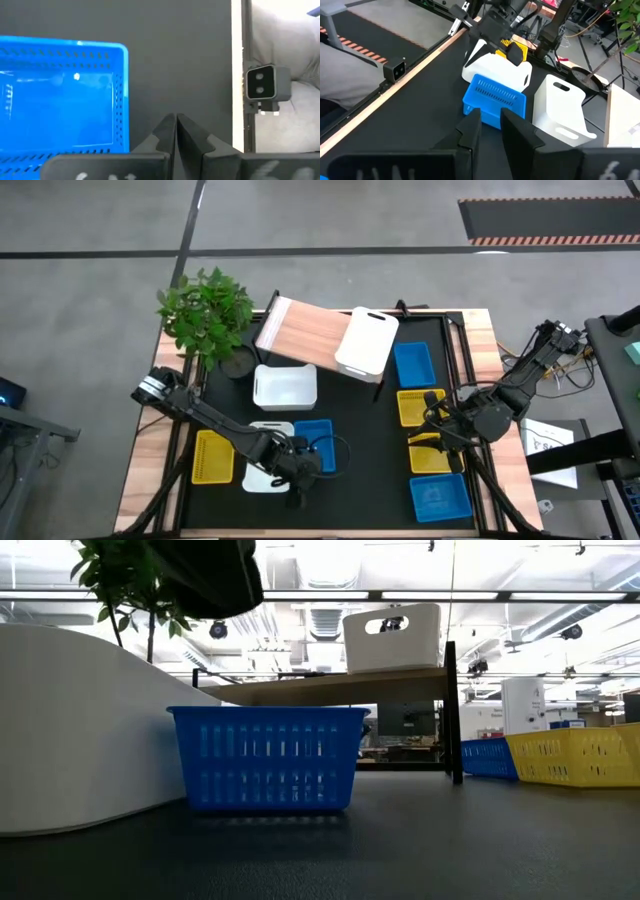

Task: Stack baskets on shelf by color
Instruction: Put the left blue bin on the shelf

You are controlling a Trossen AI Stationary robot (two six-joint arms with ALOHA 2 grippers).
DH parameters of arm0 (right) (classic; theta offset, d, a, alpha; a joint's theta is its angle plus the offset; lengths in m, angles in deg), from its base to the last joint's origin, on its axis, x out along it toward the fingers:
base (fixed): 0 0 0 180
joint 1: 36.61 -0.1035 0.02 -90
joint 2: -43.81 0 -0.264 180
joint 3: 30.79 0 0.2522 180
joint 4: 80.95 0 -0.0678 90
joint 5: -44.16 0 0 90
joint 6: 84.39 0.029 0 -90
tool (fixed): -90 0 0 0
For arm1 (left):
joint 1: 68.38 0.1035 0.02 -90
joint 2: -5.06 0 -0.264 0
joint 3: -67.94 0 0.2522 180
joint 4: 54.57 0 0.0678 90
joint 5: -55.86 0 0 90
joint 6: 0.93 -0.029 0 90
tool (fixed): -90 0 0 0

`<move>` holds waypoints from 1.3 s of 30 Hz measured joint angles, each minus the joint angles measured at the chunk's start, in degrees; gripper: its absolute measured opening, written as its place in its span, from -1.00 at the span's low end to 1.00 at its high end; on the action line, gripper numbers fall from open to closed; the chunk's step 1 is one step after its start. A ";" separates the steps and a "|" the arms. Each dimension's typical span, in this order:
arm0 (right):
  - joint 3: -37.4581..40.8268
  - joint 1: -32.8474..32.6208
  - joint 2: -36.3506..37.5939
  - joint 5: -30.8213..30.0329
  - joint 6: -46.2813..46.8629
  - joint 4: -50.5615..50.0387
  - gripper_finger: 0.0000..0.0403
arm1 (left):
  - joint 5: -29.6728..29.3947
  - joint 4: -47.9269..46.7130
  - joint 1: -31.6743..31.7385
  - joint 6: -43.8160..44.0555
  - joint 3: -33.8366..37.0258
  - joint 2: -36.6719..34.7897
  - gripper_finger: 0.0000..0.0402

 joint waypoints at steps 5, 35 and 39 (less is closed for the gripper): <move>0.00 0.00 0.00 0.00 0.00 0.00 -0.67 | 0.00 0.08 0.04 2.79 1.66 0.00 -0.98; 1.16 0.02 -0.02 -0.48 -0.92 0.07 -0.67 | -11.76 15.81 0.15 -3.82 14.05 -0.11 0.02; 1.16 0.02 -0.02 -0.48 -0.96 0.09 -0.67 | -12.21 16.12 0.17 -4.21 14.58 -0.15 0.02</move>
